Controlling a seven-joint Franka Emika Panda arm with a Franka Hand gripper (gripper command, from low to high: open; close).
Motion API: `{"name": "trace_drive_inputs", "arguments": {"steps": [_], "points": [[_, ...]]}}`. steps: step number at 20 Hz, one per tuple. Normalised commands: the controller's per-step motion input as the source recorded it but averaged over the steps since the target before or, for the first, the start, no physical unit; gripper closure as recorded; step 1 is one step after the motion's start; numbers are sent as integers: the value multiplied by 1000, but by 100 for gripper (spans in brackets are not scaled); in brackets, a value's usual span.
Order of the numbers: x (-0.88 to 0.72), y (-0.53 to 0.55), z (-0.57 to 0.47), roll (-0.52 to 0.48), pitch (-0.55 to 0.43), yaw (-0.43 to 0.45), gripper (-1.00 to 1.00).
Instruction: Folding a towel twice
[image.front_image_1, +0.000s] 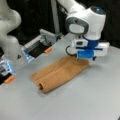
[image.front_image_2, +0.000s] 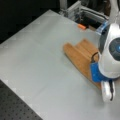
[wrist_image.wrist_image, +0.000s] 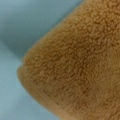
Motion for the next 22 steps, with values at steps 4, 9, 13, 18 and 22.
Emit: {"name": "trace_drive_inputs", "arguments": {"steps": [4, 9, 13, 18, 22], "points": [[337, 183, -95, -301, 27, 15, -100], [290, 189, -107, -241, -2, 19, -100], [170, 152, -177, -244, 8, 26, -100], [43, 115, -181, -223, -4, 68, -100], [-43, 103, -142, -219, -6, 30, -100]]}}
